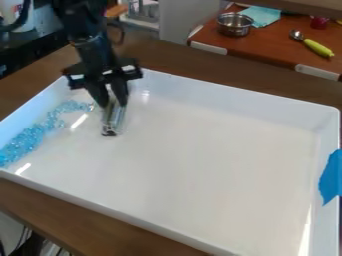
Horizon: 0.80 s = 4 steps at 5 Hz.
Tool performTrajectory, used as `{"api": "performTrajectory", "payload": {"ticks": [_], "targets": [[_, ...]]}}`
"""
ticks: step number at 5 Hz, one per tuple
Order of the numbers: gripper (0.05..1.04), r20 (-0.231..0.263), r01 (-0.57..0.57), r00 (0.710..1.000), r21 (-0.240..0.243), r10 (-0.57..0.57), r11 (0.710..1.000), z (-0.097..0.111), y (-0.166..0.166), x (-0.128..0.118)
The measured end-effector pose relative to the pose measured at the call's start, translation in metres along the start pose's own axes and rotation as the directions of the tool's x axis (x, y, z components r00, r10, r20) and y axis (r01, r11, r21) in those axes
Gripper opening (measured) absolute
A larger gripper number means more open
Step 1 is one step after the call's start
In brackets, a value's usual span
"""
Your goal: Sweep into pile
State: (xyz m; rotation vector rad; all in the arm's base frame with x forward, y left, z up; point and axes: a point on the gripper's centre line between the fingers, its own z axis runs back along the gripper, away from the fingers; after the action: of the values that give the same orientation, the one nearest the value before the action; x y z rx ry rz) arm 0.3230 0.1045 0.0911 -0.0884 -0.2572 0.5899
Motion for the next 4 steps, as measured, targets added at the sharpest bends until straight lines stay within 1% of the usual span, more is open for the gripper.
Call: {"api": "performTrajectory", "payload": {"ticks": [1,2,3,4], "targets": [[0.336,-0.017,-0.026,1.000,0.008,0.026,1.000,0.001,0.006,-0.002],[0.336,-0.030,-0.097,0.995,0.026,0.097,0.995,0.004,0.020,-0.007],[0.336,-0.045,-0.149,0.987,0.054,0.151,0.987,0.008,0.025,-0.022],[0.336,-0.060,-0.174,0.982,0.063,0.178,0.983,0.011,0.029,-0.037]]}}
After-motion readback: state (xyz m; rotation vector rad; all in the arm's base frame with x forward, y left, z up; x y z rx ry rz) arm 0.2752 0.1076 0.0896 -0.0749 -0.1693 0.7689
